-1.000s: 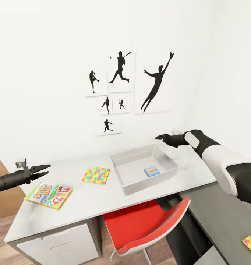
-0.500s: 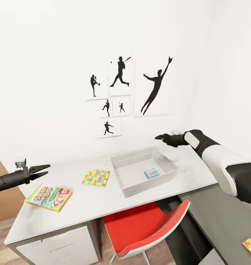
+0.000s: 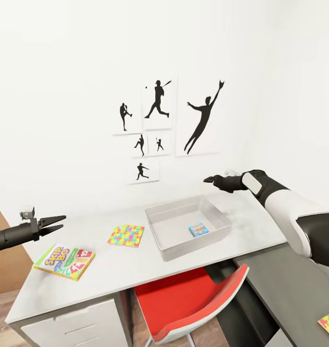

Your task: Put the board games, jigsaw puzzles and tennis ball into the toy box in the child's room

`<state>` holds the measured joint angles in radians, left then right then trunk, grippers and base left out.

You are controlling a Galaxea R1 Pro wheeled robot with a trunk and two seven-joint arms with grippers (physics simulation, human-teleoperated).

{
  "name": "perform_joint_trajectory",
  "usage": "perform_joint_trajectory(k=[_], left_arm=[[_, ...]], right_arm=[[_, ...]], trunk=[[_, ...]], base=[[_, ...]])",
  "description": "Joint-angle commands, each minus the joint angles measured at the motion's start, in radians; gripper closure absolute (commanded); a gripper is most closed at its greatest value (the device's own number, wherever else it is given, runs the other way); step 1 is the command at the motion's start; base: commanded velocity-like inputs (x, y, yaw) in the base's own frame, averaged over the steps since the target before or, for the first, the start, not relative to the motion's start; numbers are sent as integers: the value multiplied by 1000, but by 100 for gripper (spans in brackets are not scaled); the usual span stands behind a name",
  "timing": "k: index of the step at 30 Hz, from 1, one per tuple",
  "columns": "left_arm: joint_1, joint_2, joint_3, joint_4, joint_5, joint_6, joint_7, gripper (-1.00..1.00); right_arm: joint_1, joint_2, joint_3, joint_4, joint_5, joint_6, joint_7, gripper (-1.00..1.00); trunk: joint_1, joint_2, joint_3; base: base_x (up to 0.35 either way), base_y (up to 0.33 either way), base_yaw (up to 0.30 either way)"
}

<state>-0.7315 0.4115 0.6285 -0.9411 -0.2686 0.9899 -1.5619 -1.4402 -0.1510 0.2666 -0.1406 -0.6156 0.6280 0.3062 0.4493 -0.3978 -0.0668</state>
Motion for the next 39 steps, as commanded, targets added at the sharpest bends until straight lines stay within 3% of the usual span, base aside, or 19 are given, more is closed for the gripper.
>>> perform_joint_trajectory(k=[1, 39], left_arm=[[-1, 0, 2, -1, -11, 10, -9, -100], [-1, -2, 2, -1, -11, 9, -9, -100]], right_arm=[[-1, -1, 8, -1, -3, 2, 4, -100], [0, 0, 9, -1, -3, 2, -16, -100]], trunk=[[1, -2, -1], [1, -2, 62]], base=[[0, 0, 0], [-1, 0, 0]])
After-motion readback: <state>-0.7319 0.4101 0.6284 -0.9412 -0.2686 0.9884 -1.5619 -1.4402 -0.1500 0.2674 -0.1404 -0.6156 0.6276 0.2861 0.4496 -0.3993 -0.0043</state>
